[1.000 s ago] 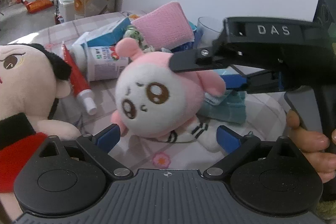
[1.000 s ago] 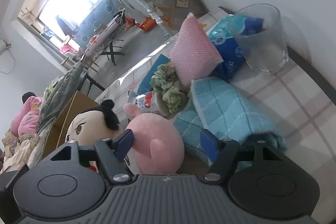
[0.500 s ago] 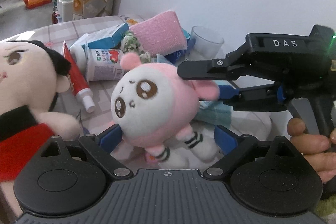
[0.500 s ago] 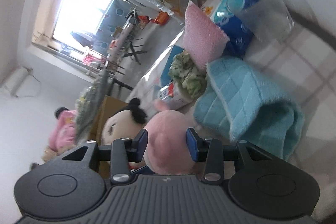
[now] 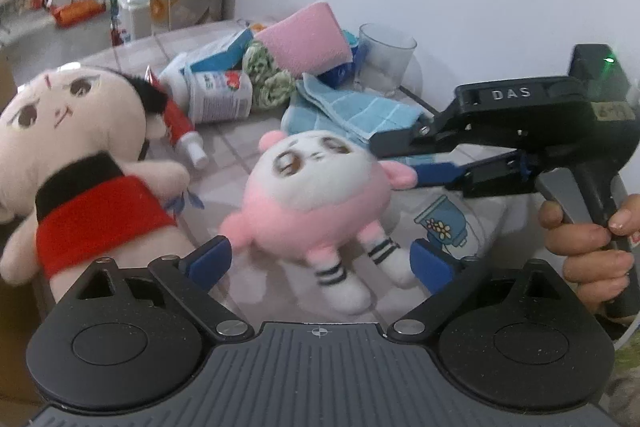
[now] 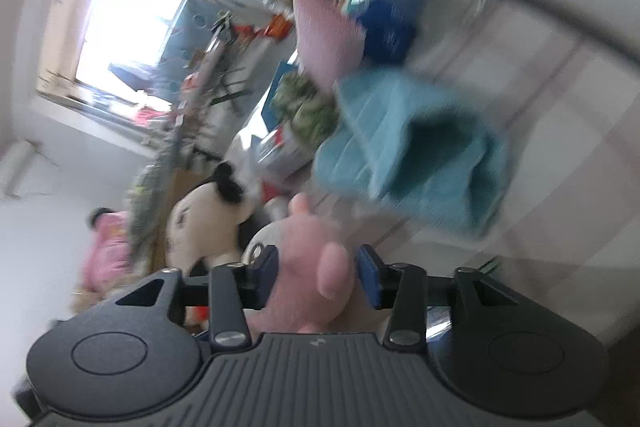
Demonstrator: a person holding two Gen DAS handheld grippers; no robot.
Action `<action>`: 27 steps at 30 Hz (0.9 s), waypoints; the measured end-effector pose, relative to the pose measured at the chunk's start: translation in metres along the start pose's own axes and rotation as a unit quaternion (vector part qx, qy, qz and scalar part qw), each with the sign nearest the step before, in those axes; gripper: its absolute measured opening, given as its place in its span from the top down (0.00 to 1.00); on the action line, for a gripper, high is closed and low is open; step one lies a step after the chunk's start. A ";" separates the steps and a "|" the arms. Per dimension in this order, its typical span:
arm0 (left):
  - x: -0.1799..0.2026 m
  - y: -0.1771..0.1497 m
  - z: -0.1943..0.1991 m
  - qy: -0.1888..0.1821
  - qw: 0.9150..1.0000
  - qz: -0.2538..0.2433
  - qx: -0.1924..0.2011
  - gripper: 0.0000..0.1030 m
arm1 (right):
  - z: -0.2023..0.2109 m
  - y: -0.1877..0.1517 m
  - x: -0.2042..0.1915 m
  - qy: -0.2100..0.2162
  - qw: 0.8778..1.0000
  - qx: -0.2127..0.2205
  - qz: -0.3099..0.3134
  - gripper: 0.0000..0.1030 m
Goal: Organize soft objects
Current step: 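Hold the pink plush toy in the left gripper while the right gripper reaches the blue towel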
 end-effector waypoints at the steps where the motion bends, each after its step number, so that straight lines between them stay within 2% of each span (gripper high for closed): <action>1: -0.001 -0.001 0.001 -0.003 1.000 0.005 -0.001 0.02 | 0.003 0.001 -0.003 -0.012 1.000 0.010 0.010 0.72; 5: -0.005 0.003 -0.003 -0.002 1.000 0.019 -0.004 0.02 | 0.004 0.005 -0.010 -0.033 0.998 0.034 0.041 0.69; 11: -0.016 0.008 -0.027 -0.023 0.997 0.072 -0.028 0.01 | -0.018 0.006 -0.016 -0.023 0.998 0.015 0.058 0.69; 14: -0.019 0.012 -0.037 -0.014 0.996 0.085 -0.031 0.01 | -0.024 0.008 -0.015 0.003 0.999 -0.004 0.049 0.71; 20: -0.005 0.007 -0.022 -0.016 0.999 0.041 -0.030 0.01 | -0.019 0.003 -0.019 0.013 0.998 -0.023 0.063 0.74; 24: 0.006 0.001 -0.004 0.009 1.000 -0.004 -0.028 0.01 | -0.018 0.002 -0.016 0.022 0.997 -0.032 0.068 0.75; 27: 0.010 0.005 0.007 0.029 0.999 -0.034 0.001 0.00 | -0.019 0.003 -0.015 0.029 0.997 -0.038 0.068 0.75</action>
Point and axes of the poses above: each gripper's, at about its wrist camera, not at the fingertips, and z roughly against the way its jaws point, x to its right, y to its top, the point moved 2 cm from there along -z, roughly the way its jaws point, and after that the axes turned 5 degrees about -y, right-handed, at the moved point
